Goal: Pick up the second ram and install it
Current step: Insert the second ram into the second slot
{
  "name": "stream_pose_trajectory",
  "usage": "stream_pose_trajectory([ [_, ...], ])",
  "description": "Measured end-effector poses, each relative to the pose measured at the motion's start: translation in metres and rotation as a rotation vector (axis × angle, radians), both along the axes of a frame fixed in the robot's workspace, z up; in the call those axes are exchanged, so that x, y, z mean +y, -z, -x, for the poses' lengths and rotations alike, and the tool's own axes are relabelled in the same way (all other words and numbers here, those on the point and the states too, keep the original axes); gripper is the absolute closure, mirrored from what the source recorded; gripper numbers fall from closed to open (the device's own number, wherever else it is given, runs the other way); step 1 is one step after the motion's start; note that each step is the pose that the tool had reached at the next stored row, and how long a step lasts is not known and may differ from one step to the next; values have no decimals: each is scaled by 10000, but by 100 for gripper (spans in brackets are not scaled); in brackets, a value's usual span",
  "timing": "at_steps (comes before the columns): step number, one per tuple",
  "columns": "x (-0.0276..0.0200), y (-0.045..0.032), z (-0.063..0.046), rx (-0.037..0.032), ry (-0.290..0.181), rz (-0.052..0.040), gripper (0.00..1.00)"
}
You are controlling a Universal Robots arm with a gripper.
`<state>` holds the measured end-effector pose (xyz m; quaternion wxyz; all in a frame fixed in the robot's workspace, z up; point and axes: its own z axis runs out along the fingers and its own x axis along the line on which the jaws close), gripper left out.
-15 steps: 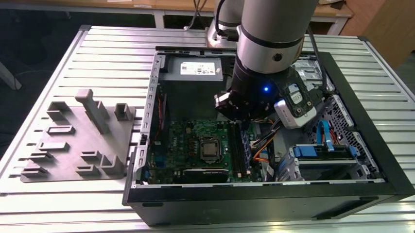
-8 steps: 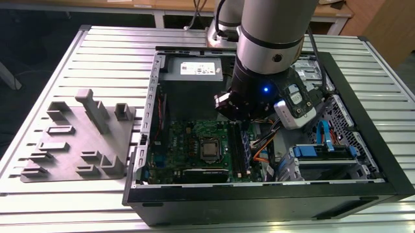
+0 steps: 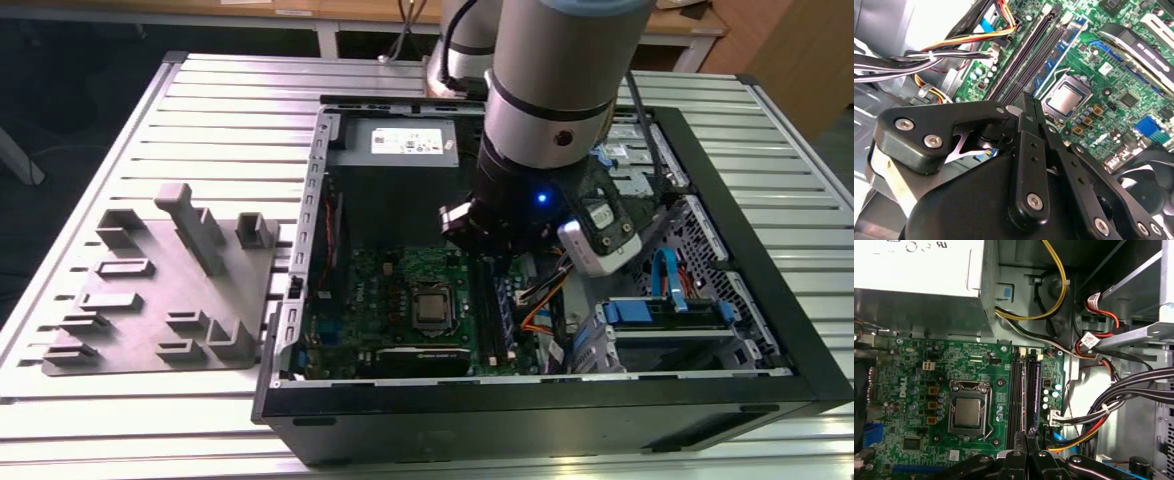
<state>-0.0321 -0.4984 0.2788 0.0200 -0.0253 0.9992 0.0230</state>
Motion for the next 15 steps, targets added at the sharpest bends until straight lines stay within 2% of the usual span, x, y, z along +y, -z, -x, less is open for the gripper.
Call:
stream_pose_trajectory([
  [3,0,41,0,-1,23,-7,92],
  [6,0,65,1,-1,27,-55,92],
  [15,0,199,24,0,131,-58,92],
])
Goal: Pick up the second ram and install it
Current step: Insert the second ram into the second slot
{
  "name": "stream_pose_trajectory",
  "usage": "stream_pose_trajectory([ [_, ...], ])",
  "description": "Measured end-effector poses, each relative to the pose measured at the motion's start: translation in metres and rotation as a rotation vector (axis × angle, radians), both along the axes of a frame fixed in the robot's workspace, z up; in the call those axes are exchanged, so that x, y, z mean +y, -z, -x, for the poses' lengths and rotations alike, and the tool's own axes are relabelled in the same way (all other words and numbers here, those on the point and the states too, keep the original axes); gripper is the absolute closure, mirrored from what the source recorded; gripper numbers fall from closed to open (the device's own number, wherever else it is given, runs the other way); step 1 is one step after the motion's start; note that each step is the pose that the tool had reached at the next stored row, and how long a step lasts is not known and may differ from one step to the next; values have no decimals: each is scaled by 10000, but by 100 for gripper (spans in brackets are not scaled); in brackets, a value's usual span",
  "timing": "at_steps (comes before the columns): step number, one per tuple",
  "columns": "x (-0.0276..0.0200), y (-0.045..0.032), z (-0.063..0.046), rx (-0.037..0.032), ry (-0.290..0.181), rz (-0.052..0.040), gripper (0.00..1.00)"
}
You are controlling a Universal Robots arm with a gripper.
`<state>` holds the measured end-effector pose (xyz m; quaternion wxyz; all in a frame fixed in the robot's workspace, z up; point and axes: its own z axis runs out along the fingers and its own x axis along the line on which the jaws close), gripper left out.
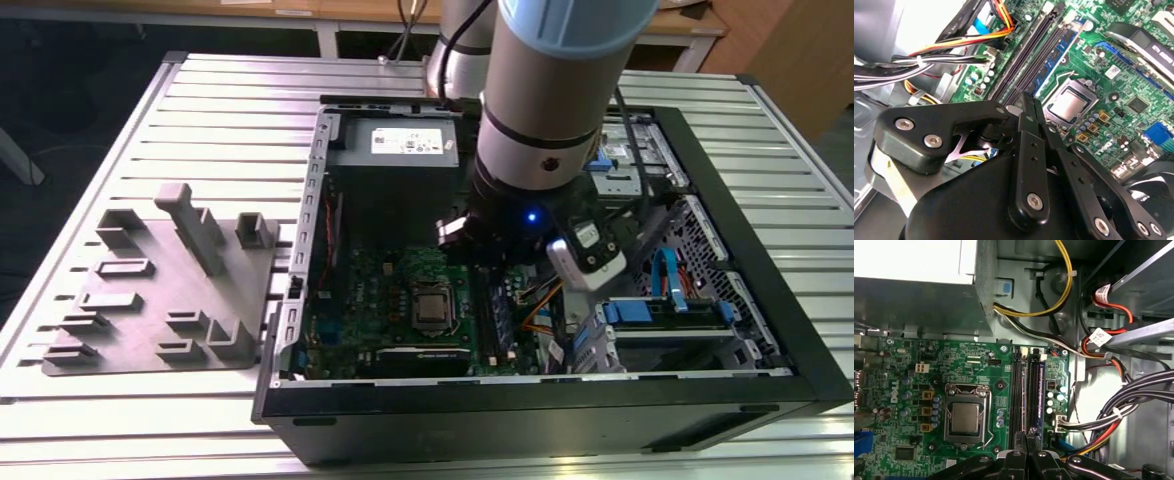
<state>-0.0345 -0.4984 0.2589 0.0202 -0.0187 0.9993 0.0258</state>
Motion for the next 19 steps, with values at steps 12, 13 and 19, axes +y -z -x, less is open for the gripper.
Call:
stream_pose_trajectory([
  [12,45,113,10,-1,190,-28,92],
  [13,47,120,10,-1,194,-34,92],
  [19,47,188,11,2,205,-183,92],
])
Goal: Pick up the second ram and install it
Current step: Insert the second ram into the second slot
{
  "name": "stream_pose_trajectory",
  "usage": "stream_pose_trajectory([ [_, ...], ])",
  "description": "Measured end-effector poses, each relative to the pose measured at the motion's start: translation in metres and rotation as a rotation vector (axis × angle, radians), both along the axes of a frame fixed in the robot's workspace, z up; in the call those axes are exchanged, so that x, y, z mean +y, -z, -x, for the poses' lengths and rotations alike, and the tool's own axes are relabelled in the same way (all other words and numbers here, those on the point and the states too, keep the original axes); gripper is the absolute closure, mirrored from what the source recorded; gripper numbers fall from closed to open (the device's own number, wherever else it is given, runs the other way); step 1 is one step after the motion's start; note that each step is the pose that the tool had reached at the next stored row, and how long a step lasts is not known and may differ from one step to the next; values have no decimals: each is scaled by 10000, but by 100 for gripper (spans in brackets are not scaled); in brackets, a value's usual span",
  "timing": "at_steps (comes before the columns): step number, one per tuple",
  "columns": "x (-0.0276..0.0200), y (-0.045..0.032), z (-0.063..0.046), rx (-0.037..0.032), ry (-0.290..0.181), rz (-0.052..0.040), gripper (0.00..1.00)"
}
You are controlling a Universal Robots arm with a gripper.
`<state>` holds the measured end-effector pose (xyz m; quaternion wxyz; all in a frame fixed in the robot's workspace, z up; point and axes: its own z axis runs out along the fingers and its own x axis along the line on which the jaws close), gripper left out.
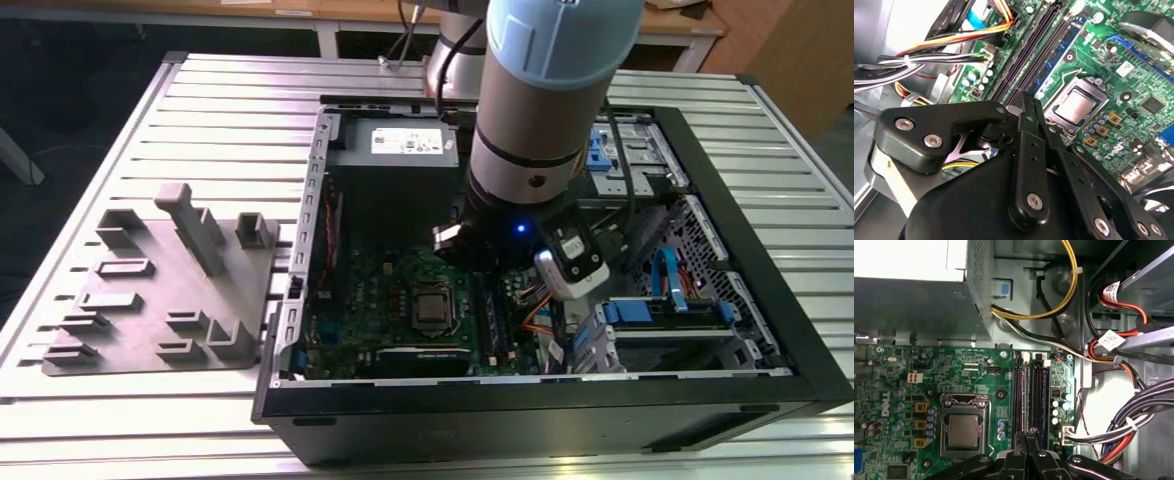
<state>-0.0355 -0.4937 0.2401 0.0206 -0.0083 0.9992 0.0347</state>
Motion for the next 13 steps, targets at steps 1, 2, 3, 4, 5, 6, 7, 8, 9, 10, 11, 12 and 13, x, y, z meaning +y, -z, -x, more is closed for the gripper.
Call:
stream_pose_trajectory([
  [1,0,7,-1,-1,0,-22,92],
  [2,-2,16,0,-1,1,-30,92],
  [3,-8,24,0,-1,0,-32,92],
  [4,-14,33,0,0,0,-33,92],
  [5,-20,39,0,0,0,-33,92],
  [6,-25,43,0,1,0,-32,92],
  [7,-28,49,0,0,0,-34,92],
  [8,-29,53,0,-1,1,-35,92],
  [9,-29,54,0,0,0,-32,92],
  [10,-29,56,-1,1,-1,-31,92],
  [11,-30,57,-2,0,-3,-31,92],
  [12,-30,58,-2,0,-8,-35,92],
  [13,-29,60,-2,0,-13,-43,92],
])
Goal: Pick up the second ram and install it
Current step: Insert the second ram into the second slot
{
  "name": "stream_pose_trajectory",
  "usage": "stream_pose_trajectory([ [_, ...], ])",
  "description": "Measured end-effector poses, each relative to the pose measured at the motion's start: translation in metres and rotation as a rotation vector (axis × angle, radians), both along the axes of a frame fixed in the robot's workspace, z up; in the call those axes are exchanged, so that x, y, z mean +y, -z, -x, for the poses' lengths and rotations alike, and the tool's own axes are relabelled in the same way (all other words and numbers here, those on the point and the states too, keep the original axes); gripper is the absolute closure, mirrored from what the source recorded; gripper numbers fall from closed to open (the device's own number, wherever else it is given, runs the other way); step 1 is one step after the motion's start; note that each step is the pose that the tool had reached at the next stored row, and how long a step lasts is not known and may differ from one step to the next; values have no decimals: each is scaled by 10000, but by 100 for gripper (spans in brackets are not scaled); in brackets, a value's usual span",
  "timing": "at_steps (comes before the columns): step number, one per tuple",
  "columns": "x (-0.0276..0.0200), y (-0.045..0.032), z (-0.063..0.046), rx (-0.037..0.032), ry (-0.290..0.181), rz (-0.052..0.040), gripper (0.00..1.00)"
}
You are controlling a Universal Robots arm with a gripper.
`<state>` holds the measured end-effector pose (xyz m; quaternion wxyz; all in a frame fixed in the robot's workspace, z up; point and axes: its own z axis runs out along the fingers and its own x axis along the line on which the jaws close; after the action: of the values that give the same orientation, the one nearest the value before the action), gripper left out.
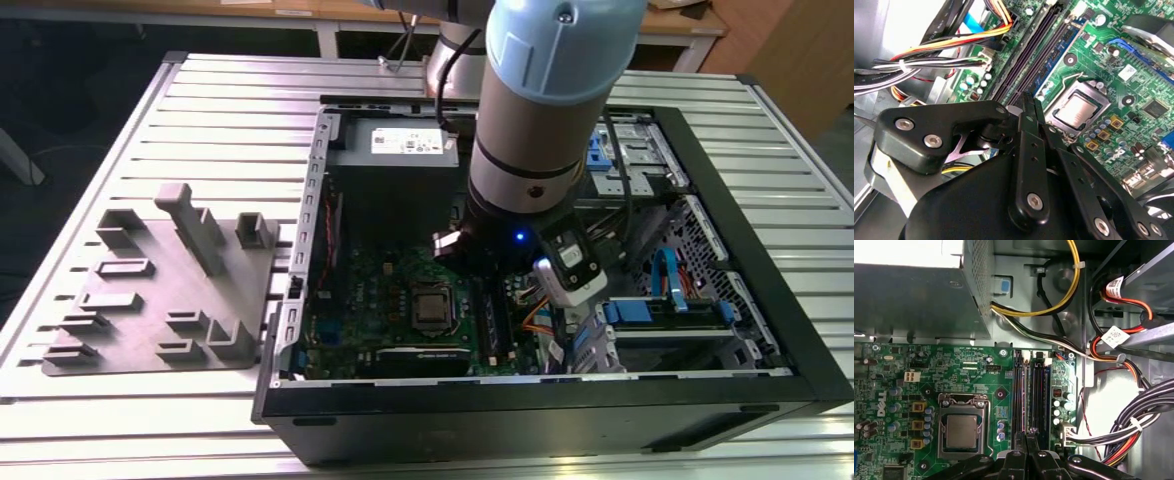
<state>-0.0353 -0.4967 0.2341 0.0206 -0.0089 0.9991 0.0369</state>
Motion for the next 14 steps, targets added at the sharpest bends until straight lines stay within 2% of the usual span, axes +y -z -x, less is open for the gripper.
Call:
stream_pose_trajectory([
  [14,-1,9,0,0,-5,-45,92],
])
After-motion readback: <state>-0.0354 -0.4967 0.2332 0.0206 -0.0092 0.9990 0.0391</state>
